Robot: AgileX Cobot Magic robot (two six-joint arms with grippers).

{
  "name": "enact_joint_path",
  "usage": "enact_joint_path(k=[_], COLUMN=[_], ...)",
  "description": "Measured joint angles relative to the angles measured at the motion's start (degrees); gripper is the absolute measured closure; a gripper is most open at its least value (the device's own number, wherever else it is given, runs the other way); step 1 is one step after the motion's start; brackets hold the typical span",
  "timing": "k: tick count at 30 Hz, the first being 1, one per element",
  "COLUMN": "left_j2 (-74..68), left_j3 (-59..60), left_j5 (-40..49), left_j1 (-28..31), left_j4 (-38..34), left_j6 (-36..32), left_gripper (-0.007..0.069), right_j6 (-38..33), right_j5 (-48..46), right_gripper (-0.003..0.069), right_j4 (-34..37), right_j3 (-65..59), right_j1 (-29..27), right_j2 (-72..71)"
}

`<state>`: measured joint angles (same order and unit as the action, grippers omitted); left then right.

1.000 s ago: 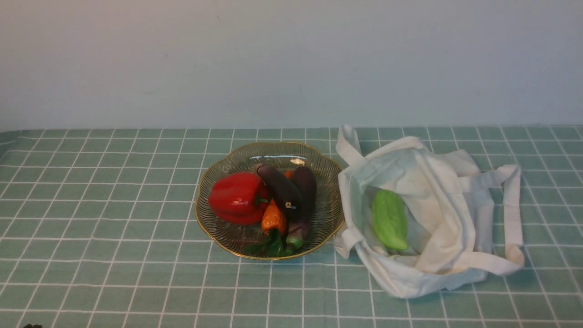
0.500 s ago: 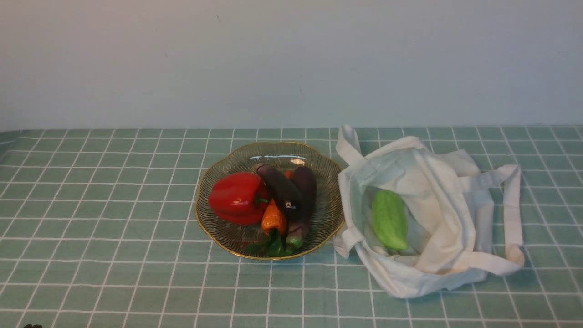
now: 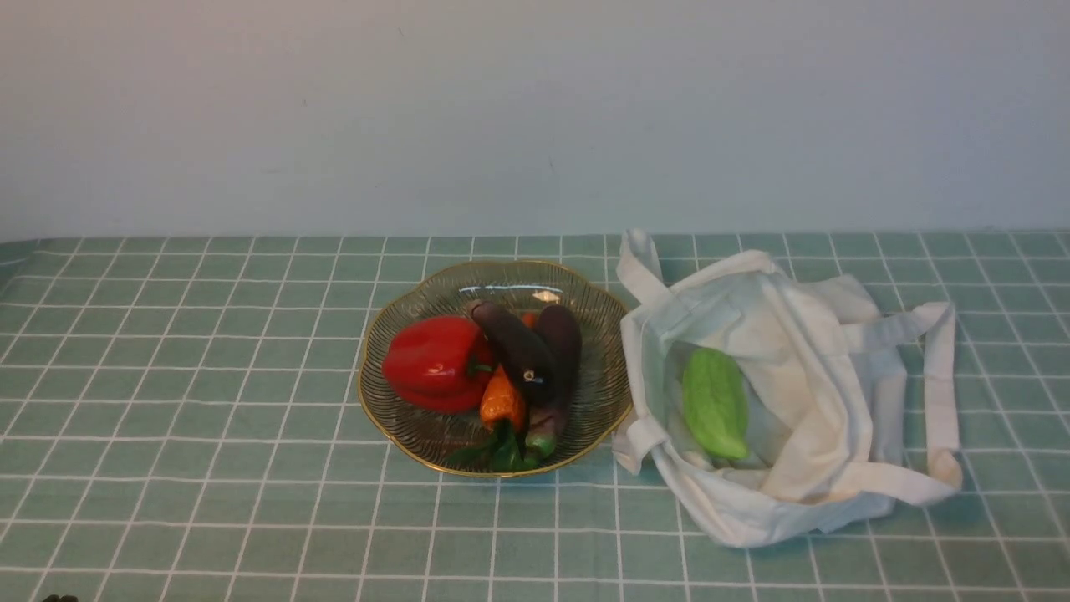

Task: Take vegetables from cloth bag on blue coffee tablecloth place on plate.
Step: 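Reach into the cloth bag and grasp the green vegetable inside with the right gripper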

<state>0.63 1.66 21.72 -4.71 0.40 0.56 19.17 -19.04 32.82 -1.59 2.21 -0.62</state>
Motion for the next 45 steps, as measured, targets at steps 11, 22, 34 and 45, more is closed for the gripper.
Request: enact_joint_path(k=[11,22,34,45], left_j2=[0.0,0.0,0.0,0.0], left_j3=[0.0,0.0,0.0,0.0], left_j5=[0.0,0.0,0.0,0.0], left_j1=[0.0,0.0,0.0,0.0], left_j4=[0.0,0.0,0.0,0.0], left_j6=[0.0,0.0,0.0,0.0], left_gripper=[0.0629,0.0629,0.0629,0.0629], right_j6=[1.94,1.97,-6.31,-22.33], right_j5=[1.78,14.08,20.91,-24.6], right_gripper=[0.0675,0.0675,0.0675,0.0675], right_j4=[15.66,20.49,10.43,-13.0], right_j3=[0.0,0.0,14.96,47.08], right_j1=[0.0,0.0,0.0,0.0], right_j2=[0.0,0.0,0.05,27.75])
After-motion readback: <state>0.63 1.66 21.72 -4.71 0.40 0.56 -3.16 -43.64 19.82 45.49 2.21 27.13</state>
